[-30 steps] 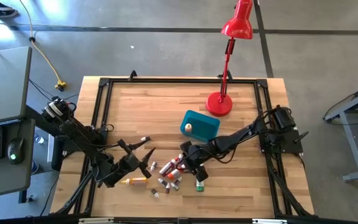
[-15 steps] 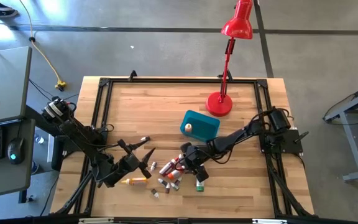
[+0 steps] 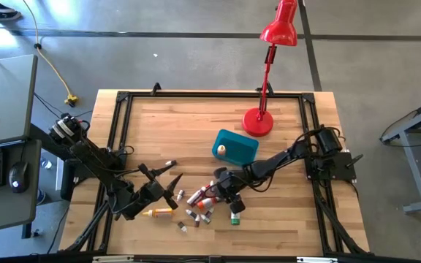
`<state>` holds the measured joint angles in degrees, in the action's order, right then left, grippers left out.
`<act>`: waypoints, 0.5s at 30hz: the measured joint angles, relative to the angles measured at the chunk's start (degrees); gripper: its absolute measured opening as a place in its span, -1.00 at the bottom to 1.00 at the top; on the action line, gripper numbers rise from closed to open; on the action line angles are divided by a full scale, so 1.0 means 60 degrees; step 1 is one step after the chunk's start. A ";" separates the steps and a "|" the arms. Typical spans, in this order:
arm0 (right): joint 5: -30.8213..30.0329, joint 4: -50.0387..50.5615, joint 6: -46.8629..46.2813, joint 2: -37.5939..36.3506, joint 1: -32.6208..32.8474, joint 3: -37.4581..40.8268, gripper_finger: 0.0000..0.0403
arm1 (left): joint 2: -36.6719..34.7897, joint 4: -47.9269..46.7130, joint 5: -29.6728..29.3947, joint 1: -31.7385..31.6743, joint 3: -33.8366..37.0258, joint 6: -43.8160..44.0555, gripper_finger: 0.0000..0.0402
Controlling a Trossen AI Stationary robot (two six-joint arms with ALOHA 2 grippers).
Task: Pick & Place food coloring
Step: Put the big orange food coloring bottle into the blue container
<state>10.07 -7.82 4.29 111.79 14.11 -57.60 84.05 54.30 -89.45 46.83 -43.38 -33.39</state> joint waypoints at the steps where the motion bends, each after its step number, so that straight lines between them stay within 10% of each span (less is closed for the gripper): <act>1: -0.0004 -0.0010 -0.0244 0.0000 0.0000 0.0000 -0.44 | 0.0000 0.0000 0.0002 0.0000 0.0000 0.0002 -0.06; 9: -0.0298 0.1081 -0.0881 -0.0546 0.0113 -0.0287 -0.41 | 0.0000 0.0000 0.0017 0.0000 0.0004 0.0004 -0.06; 15: -0.2658 0.5172 0.0228 -0.1431 0.0509 -0.1659 -0.44 | 0.0000 -0.0008 0.0025 0.0000 0.0004 -0.0291 -0.06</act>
<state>-5.88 23.22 5.65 103.20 17.16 -67.56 84.05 54.26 -89.30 46.83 -43.35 -35.13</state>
